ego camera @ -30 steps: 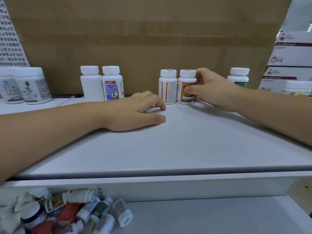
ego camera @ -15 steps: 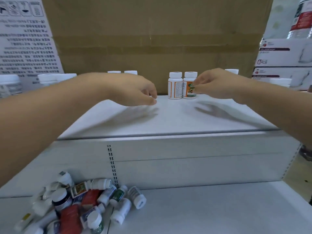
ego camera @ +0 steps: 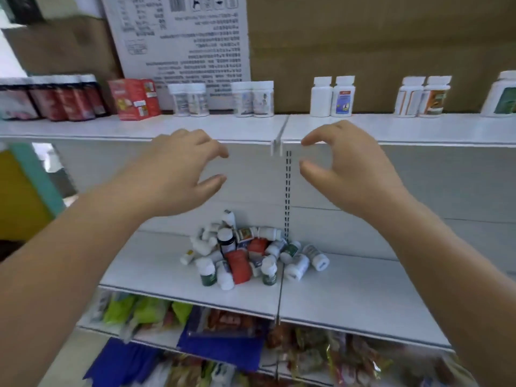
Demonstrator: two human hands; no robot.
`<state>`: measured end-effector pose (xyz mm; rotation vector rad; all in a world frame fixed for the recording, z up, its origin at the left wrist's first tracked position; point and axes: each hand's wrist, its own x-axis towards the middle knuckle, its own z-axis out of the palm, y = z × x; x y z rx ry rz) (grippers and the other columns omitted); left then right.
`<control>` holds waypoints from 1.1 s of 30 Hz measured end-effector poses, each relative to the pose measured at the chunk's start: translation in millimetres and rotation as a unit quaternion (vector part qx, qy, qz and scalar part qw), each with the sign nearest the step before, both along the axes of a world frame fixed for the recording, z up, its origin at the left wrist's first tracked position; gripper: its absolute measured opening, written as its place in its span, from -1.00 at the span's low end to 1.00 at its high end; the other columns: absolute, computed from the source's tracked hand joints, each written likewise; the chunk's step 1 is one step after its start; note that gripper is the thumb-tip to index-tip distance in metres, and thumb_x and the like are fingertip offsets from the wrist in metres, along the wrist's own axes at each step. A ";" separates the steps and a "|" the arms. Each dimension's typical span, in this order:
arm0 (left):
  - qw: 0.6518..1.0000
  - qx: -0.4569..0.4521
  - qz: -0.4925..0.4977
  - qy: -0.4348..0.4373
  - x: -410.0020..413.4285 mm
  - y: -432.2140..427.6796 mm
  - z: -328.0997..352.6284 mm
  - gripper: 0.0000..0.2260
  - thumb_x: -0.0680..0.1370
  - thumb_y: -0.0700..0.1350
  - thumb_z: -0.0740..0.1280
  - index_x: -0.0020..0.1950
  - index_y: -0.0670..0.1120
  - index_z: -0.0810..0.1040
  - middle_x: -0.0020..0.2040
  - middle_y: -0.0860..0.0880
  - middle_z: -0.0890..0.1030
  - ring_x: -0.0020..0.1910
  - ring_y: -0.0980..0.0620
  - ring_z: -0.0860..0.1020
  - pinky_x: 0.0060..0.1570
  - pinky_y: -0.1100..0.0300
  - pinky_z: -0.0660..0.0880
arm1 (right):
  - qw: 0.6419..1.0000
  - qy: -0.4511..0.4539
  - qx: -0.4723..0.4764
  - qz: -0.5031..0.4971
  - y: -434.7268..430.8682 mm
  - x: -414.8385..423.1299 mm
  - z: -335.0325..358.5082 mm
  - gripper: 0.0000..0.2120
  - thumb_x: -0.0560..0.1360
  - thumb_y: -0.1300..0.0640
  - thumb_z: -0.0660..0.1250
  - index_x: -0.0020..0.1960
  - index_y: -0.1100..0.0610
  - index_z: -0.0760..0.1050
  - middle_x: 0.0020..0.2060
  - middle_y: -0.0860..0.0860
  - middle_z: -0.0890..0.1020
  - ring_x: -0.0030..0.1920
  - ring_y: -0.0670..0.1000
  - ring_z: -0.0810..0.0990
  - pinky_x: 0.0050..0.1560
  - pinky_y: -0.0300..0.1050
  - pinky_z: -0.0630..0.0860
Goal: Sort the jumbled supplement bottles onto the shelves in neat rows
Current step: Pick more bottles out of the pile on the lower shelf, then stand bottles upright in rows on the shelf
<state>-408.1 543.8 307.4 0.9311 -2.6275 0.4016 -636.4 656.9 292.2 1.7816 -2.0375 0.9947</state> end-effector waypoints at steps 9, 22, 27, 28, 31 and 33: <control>0.979 0.083 0.166 0.084 174.1 15.1 -121.8 -0.43 0.46 0.23 0.04 0.27 -0.06 0.55 0.16 -0.10 0.59 0.15 -0.19 0.53 0.14 -0.08 0.47 | 0.994 -0.068 0.046 0.072 -35.5 147.6 -124.9 -0.67 0.49 0.03 0.33 0.23 0.07 0.52 0.16 0.07 0.56 0.19 0.14 0.49 0.18 0.07 0.43; 0.928 0.239 0.232 0.167 232.7 -119.2 -255.3 -0.66 0.60 0.03 0.26 0.36 0.00 0.47 0.29 -0.04 0.50 0.23 -0.06 0.46 0.22 0.02 0.41 | 0.961 -0.182 0.195 0.075 -179.2 216.4 -276.0 -0.62 0.50 0.04 0.33 0.30 0.07 0.49 0.23 0.04 0.53 0.20 0.07 0.50 0.17 0.02 0.48; 0.924 0.312 0.187 0.122 200.6 -202.1 -292.8 -0.65 0.60 0.04 0.24 0.37 -0.01 0.46 0.31 -0.04 0.49 0.28 -0.07 0.45 0.28 -0.03 0.38 | 0.951 -0.204 0.230 -0.010 -242.2 189.7 -309.7 -0.57 0.41 0.11 0.37 0.27 0.09 0.48 0.18 0.13 0.52 0.15 0.17 0.47 0.09 0.06 0.46; 0.921 0.327 0.177 0.115 192.7 -217.3 -301.0 -0.65 0.60 0.04 0.24 0.37 -0.01 0.46 0.30 -0.05 0.49 0.27 -0.07 0.46 0.28 -0.03 0.38 | 0.946 -0.212 0.245 -0.029 -250.1 183.2 -315.1 -0.52 0.39 0.10 0.39 0.30 0.10 0.45 0.20 0.14 0.49 0.17 0.19 0.45 0.11 0.06 0.44; 0.911 0.370 0.149 0.104 166.6 -258.5 -325.9 -0.64 0.61 0.05 0.24 0.38 -0.03 0.45 0.30 -0.07 0.49 0.27 -0.07 0.47 0.28 -0.01 0.39 | 0.930 -0.222 0.285 -0.070 -268.2 169.1 -335.3 -0.38 0.36 0.07 0.47 0.36 0.16 0.38 0.24 0.17 0.44 0.22 0.20 0.41 0.20 0.03 0.36; 0.905 0.394 0.140 0.077 146.0 -280.4 -339.7 -0.59 0.61 0.07 0.22 0.43 -0.04 0.39 0.34 -0.10 0.45 0.29 -0.10 0.46 0.29 0.00 0.39 | 0.921 -0.246 0.293 -0.082 -274.4 166.5 -347.1 -0.38 0.38 0.07 0.47 0.36 0.18 0.35 0.22 0.17 0.46 0.22 0.19 0.42 0.18 0.00 0.36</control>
